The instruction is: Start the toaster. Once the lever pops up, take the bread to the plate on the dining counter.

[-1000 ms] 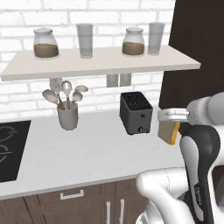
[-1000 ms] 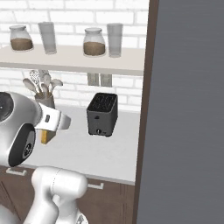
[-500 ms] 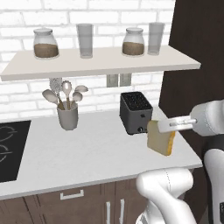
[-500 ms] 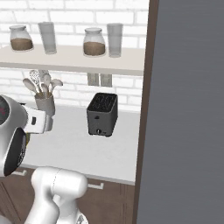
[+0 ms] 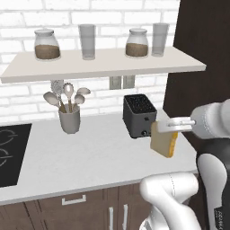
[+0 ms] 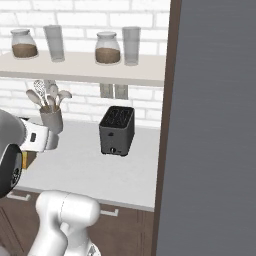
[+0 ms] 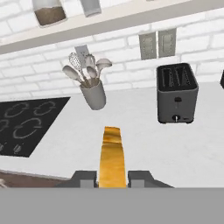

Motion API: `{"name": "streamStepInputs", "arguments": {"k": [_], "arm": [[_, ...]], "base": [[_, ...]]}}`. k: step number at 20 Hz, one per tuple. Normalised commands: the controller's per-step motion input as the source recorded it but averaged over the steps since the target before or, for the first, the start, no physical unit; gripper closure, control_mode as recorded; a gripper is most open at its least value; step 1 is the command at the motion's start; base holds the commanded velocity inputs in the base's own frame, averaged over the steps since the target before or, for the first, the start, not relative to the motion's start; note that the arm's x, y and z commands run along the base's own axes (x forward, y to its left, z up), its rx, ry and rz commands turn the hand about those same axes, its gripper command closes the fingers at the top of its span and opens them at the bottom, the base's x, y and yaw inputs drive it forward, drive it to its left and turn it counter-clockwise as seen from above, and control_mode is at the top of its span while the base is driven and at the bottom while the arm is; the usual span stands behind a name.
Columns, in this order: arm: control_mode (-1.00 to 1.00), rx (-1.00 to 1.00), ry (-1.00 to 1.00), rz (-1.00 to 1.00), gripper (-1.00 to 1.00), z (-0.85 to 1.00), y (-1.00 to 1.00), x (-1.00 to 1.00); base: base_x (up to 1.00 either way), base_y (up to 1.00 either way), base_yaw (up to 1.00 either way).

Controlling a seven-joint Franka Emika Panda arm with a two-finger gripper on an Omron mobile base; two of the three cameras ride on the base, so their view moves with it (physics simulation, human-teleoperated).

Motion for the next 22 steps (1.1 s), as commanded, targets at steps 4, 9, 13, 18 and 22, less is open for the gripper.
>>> {"name": "streamStepInputs", "arguments": {"k": [4, 9, 13, 18, 22], "arm": [[-1.0, 0.0, -0.01, -0.11, 1.0, 0.0, 0.02, -0.01], [-1.0, 0.0, -0.03, -0.08, 1.0, 0.0, 0.25, -0.14], [-1.0, 0.0, -0.02, -0.05, 1.0, 0.0, 0.28, -0.36], [1.0, 0.0, 0.0, 0.0, 1.0, 0.0, 0.0, 0.0], [1.0, 0.0, 0.0, 0.0, 1.0, 0.0, 0.0, 0.0]], "base": [[0.0, 0.0, 0.0], [0.0, 0.0, 0.0], [0.0, 0.0, 0.0], [-0.75, 0.29, 0.0], [-0.89, 0.26, 0.12]]}}
